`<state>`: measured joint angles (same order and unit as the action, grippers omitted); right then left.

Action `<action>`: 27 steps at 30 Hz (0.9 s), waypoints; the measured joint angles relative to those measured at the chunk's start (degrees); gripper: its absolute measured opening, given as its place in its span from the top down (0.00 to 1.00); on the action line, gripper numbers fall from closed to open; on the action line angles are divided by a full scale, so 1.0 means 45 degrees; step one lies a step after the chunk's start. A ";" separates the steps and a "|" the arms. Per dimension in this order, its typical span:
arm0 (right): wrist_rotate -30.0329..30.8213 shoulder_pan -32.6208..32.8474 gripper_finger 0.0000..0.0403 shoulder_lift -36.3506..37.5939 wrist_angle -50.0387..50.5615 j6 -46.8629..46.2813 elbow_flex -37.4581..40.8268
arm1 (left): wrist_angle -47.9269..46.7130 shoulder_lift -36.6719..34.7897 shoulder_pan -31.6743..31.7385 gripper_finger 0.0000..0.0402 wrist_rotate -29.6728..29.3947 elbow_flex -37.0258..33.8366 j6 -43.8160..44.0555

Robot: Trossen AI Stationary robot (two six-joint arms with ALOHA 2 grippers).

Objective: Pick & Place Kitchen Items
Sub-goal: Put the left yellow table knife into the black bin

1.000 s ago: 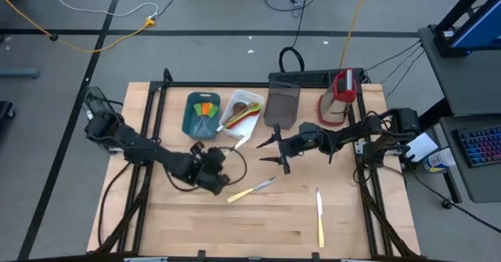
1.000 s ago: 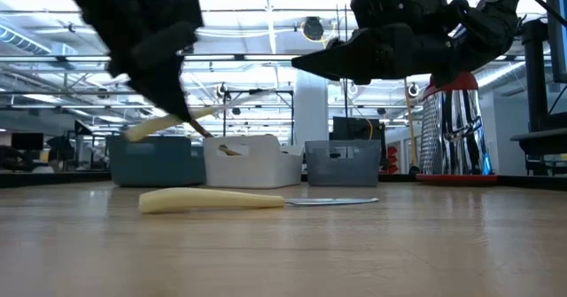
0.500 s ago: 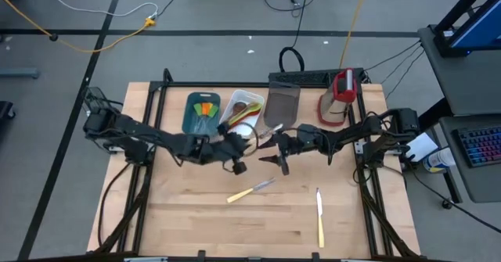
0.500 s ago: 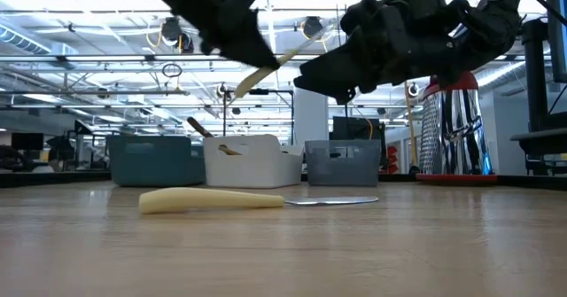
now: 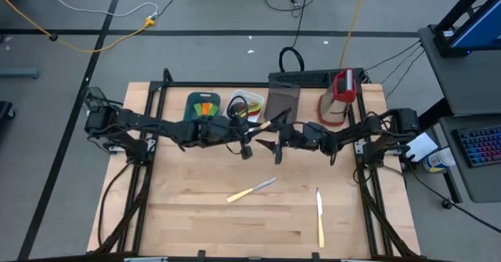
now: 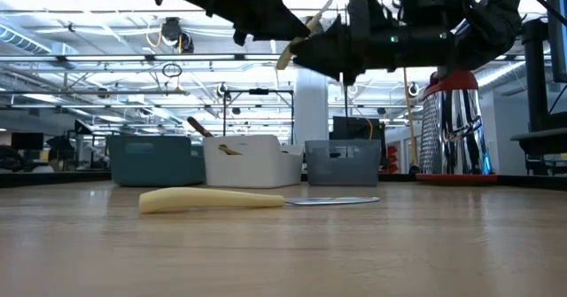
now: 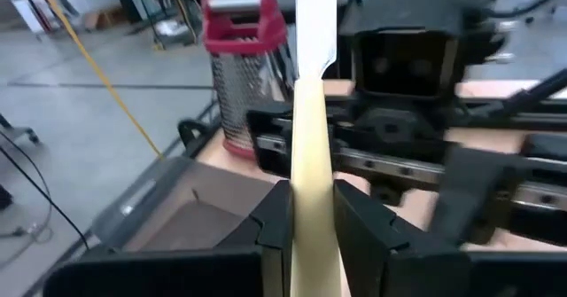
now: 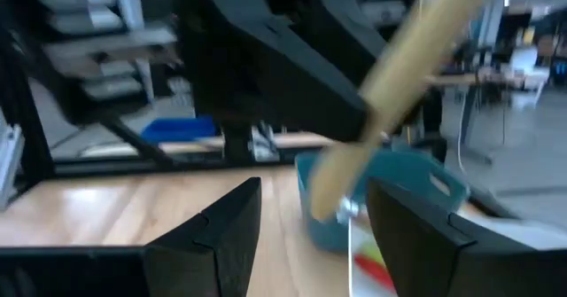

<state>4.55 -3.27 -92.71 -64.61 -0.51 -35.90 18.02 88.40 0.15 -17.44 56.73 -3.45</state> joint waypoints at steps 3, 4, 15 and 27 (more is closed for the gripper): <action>0.0041 -0.0073 0.51 -0.0003 -0.0661 -0.0006 0.0005 | 0.0358 0.0000 0.0134 0.85 -0.0001 0.0000 -0.0169; 0.0041 -0.0125 0.51 -0.0004 -0.0891 -0.0080 0.0005 | 0.0484 0.0000 0.0157 0.85 -0.0002 0.0000 -0.0176; 0.0875 -0.0908 0.52 -0.0004 -0.1454 -0.0948 -0.0189 | 0.1390 -0.0005 0.0417 0.85 -0.0197 0.0000 -0.0213; 0.0538 -0.1175 0.72 -0.0004 0.0055 -0.0764 -0.1336 | 0.1482 0.0005 0.0664 0.84 -0.0275 0.0024 -0.0237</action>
<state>6.97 -8.56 -92.73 -64.36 -3.95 -41.91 24.69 88.42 3.14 -18.68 56.84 -4.51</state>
